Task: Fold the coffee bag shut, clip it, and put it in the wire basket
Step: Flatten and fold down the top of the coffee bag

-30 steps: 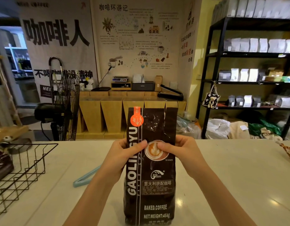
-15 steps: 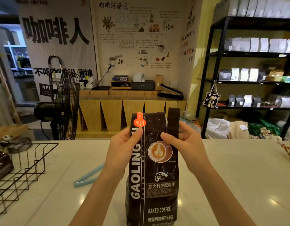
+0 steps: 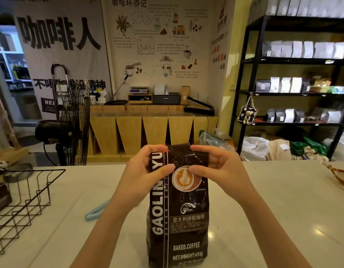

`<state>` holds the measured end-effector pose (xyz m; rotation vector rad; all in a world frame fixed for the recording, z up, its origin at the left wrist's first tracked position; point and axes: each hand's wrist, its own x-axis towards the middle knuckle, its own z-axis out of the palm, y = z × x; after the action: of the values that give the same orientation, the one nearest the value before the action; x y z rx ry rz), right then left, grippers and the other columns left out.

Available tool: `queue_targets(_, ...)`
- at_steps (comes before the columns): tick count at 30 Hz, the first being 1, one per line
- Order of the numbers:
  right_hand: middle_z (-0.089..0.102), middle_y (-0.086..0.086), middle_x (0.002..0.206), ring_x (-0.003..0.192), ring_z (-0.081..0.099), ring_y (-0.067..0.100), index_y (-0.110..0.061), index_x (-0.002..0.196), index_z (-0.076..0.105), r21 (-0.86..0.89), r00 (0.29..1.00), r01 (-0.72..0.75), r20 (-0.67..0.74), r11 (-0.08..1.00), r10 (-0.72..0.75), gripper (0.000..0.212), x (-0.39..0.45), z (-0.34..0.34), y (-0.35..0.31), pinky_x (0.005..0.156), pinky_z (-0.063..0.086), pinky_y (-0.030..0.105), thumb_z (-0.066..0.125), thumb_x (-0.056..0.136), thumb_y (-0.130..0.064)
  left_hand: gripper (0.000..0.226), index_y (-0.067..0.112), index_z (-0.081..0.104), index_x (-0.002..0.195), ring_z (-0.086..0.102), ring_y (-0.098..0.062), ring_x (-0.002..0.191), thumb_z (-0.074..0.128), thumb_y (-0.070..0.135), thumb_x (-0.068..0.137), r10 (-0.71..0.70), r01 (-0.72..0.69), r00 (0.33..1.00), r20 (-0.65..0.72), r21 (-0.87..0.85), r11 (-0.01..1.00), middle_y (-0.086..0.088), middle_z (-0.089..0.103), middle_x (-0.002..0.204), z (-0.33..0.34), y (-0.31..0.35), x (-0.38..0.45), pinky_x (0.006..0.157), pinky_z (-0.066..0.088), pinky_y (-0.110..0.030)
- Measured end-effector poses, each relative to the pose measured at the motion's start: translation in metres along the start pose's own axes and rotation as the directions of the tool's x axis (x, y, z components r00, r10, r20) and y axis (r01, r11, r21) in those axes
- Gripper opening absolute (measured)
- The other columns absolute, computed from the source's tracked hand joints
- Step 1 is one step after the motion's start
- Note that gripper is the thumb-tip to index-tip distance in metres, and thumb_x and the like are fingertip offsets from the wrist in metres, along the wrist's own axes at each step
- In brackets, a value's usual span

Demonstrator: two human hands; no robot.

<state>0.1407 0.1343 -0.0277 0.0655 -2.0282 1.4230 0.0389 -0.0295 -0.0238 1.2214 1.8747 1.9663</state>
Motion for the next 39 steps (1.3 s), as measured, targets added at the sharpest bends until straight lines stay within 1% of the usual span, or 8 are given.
queue_targets(7, 0.077, -0.003, 0.076, 0.078, 0.073, 0.017, -0.018, 0.091, 0.07, -0.004, 0.994, -0.095, 0.05, 0.995, 0.096, 0.018, -0.001, -0.004, -0.001, 0.065, 0.057, 0.024, 0.068, 0.073, -0.019, 0.014, 0.018, 0.067, 0.078, 0.069, -0.013, 0.065, 0.07, 0.021, 0.064, -0.134, 0.134, 0.991, 0.001, -0.049, 0.99, 0.005, 0.072, 0.065, -0.003, -0.003, 0.001, 0.056, 0.055, -0.019)
queue_targets(12, 0.059, -0.002, 0.1, 0.104, 0.051, 0.013, -0.031, 0.081, 0.071, -0.208, 0.998, -0.068, -0.032, 0.976, 0.062, 0.025, 0.0, -0.005, 0.001, 0.085, 0.042, 0.025, 0.064, 0.062, -0.046, 0.033, 0.023, 0.069, 0.083, 0.066, -0.015, 0.086, 0.068, 0.04, 0.055, -0.192, 0.188, 0.979, -0.069, -0.059, 0.98, 0.0, 0.069, 0.091, -0.003, -0.009, 0.001, 0.062, 0.047, -0.018)
queue_targets(15, 0.057, -0.014, 0.117, 0.115, 0.048, 0.003, -0.026, 0.081, 0.071, -0.168, 0.996, -0.088, -0.007, 0.982, 0.088, 0.024, 0.0, -0.003, 0.001, 0.089, 0.044, 0.022, 0.064, 0.065, -0.043, 0.027, 0.02, 0.068, 0.084, 0.069, -0.013, 0.077, 0.065, 0.036, 0.062, -0.236, 0.231, 0.972, -0.014, -0.155, 0.961, 0.002, 0.074, 0.079, 0.001, -0.009, -0.001, 0.061, 0.051, -0.018)
queue_targets(19, 0.075, -0.007, 0.077, 0.077, 0.07, 0.009, -0.017, 0.084, 0.068, 0.038, 0.982, -0.181, 0.053, 0.983, 0.179, 0.009, -0.002, 0.0, 0.001, 0.065, 0.053, 0.017, 0.061, 0.081, -0.019, 0.027, 0.016, 0.068, 0.083, 0.069, -0.012, 0.074, 0.055, 0.039, 0.076, -0.302, 0.303, 0.952, 0.044, -0.245, 0.921, 0.001, 0.075, 0.075, 0.004, -0.006, -0.004, 0.072, 0.049, -0.025)
queue_targets(22, 0.075, -0.004, 0.072, 0.071, 0.071, 0.011, -0.013, 0.091, 0.069, 0.083, 0.977, -0.212, 0.018, 0.974, 0.211, 0.012, -0.002, 0.004, 0.001, 0.061, 0.053, 0.016, 0.06, 0.082, -0.015, 0.028, 0.014, 0.069, 0.082, 0.068, -0.013, 0.07, 0.057, 0.037, 0.073, -0.278, 0.274, 0.96, 0.022, -0.252, 0.928, 0.0, 0.074, 0.072, 0.002, -0.006, -0.003, 0.07, 0.05, -0.026)
queue_targets(27, 0.075, 0.002, 0.075, 0.072, 0.071, 0.014, -0.011, 0.086, 0.073, 0.113, 0.962, -0.268, -0.013, 0.957, 0.271, 0.03, -0.002, 0.006, 0.0, 0.065, 0.055, 0.019, 0.058, 0.077, -0.035, 0.022, 0.016, 0.069, 0.073, 0.068, -0.012, 0.064, 0.053, 0.028, 0.082, -0.21, 0.2, 0.977, -0.023, -0.216, 0.956, 0.001, 0.073, 0.065, 0.002, -0.008, -0.003, 0.064, 0.051, -0.024)
queue_targets(33, 0.074, -0.004, 0.063, 0.062, 0.07, 0.011, -0.015, 0.075, 0.073, 0.134, 0.976, -0.206, -0.042, 0.969, 0.213, 0.006, -0.004, 0.006, -0.005, 0.057, 0.054, 0.017, 0.067, 0.073, -0.016, 0.02, 0.016, 0.07, 0.071, 0.066, -0.01, 0.061, 0.054, 0.023, 0.082, -0.138, 0.125, 0.989, -0.051, -0.199, 0.972, 0.003, 0.072, 0.062, 0.005, -0.009, -0.004, 0.06, 0.052, -0.019)
queue_targets(39, 0.072, -0.004, 0.056, 0.055, 0.068, 0.01, -0.01, 0.073, 0.072, 0.172, 0.982, -0.132, -0.113, 0.976, 0.153, 0.008, -0.005, 0.011, -0.005, 0.052, 0.052, 0.017, 0.067, 0.074, -0.004, 0.019, 0.012, 0.069, 0.073, 0.065, -0.009, 0.058, 0.053, 0.016, 0.084, -0.018, 0.005, 0.997, -0.074, -0.164, 0.987, 0.004, 0.071, 0.059, 0.007, -0.008, -0.006, 0.055, 0.051, -0.017)
